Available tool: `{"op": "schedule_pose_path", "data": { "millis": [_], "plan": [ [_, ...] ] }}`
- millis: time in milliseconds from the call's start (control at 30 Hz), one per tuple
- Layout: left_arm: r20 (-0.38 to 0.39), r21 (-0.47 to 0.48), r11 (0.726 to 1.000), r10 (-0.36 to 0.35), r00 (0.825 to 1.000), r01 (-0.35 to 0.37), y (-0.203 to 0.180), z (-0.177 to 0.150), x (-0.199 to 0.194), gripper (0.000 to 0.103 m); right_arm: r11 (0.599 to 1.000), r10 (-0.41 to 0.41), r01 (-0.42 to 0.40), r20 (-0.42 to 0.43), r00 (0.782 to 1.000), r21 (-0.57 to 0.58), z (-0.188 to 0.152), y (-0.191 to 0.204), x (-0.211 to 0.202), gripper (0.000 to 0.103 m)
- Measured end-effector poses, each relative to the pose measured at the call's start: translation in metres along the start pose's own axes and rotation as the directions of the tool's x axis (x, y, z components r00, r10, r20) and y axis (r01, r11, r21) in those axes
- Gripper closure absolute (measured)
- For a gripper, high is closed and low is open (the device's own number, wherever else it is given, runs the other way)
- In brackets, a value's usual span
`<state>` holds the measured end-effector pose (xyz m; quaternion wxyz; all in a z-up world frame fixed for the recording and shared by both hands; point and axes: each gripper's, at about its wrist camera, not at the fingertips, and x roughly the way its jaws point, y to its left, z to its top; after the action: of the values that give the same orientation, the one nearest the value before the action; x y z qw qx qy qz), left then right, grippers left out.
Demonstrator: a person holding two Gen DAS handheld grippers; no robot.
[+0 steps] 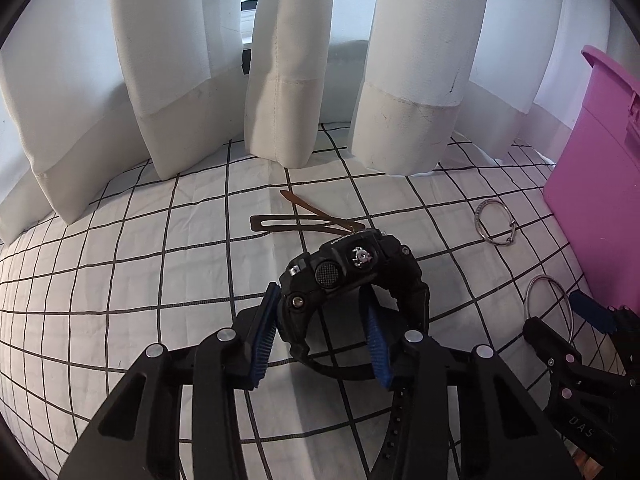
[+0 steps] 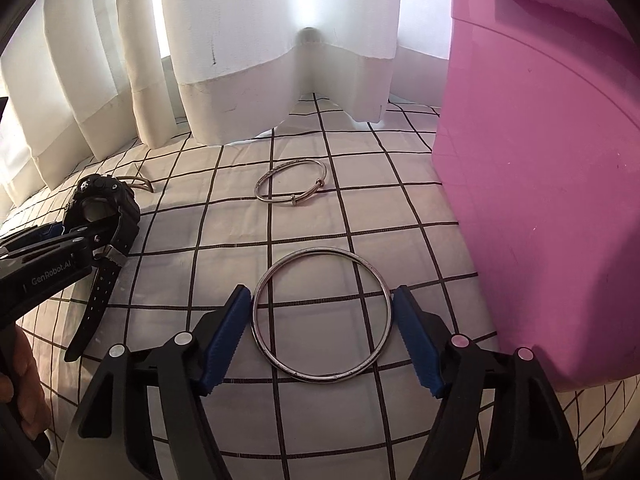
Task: Organize jewelry
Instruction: 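Close the left tool on the black watch while the right tool grips the large silver ring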
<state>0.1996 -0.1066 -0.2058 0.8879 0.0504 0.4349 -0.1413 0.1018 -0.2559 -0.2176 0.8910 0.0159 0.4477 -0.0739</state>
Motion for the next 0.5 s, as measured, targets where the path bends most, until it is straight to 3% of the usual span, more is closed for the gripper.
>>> {"op": "schedule_pose_path", "data": {
  "millis": [500],
  "plan": [
    [0.036,-0.027,1.0,-0.003,0.999,0.004,0.032,-0.002,-0.029,0.072,0.998,0.051,-0.05,0.038,0.998,-0.023,-0.001,0.018,-0.023,0.033]
  ]
}}
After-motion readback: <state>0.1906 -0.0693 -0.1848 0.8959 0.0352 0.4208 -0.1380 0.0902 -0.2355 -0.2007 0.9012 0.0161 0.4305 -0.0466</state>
